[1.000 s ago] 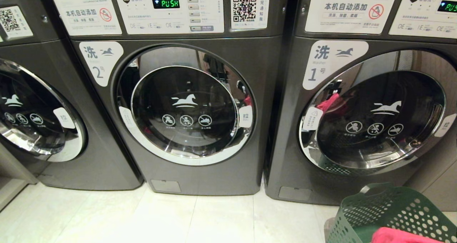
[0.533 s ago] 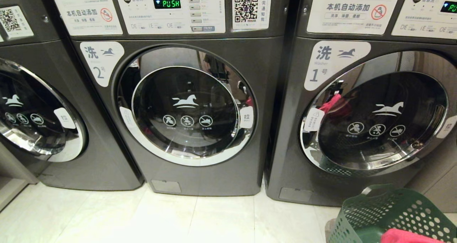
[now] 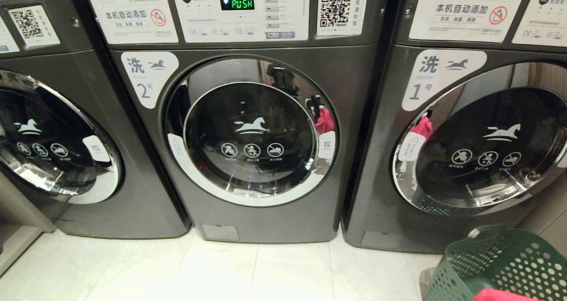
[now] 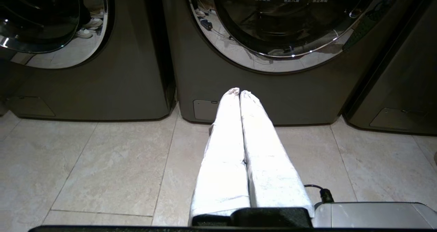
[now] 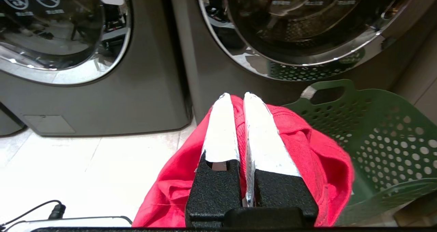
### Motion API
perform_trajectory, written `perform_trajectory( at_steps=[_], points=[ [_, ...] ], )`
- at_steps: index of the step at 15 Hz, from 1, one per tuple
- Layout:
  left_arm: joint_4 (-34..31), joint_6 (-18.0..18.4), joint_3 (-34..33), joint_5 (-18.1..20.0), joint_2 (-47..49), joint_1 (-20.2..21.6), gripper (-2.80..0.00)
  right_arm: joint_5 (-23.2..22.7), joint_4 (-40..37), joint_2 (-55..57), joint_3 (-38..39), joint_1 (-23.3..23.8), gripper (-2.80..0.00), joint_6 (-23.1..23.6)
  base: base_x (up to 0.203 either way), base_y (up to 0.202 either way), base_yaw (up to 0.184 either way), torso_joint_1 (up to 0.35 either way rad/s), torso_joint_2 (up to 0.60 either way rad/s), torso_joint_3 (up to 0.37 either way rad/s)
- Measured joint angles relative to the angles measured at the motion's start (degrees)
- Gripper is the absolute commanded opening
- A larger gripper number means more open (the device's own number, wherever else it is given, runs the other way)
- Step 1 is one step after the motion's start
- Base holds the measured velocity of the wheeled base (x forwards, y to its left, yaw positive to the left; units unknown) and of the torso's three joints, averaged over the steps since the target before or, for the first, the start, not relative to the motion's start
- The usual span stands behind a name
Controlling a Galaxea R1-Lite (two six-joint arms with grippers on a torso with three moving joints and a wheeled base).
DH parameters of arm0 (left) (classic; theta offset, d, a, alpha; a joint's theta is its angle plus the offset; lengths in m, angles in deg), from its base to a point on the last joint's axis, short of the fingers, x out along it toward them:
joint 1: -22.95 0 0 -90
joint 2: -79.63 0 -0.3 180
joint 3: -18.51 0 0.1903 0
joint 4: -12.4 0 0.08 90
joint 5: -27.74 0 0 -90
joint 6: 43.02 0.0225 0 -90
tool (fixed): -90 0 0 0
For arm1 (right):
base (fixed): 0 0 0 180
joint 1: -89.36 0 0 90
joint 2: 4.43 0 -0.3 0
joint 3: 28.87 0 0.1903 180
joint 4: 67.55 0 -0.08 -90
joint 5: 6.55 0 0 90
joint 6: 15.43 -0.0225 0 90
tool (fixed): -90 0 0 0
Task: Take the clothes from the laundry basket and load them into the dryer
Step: Put the clothes in the dryer
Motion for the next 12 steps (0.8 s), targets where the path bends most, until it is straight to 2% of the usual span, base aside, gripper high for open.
perform_trajectory(
  at_steps=[12],
  points=[
    [0.0, -0.1, 0.0, 0.0, 0.0, 0.0, -2.8, 0.0, 0.0, 0.0, 0.0, 0.0, -2.8, 0.0, 0.0, 0.196, -0.001, 0.002, 0.0, 0.003]
  ],
)
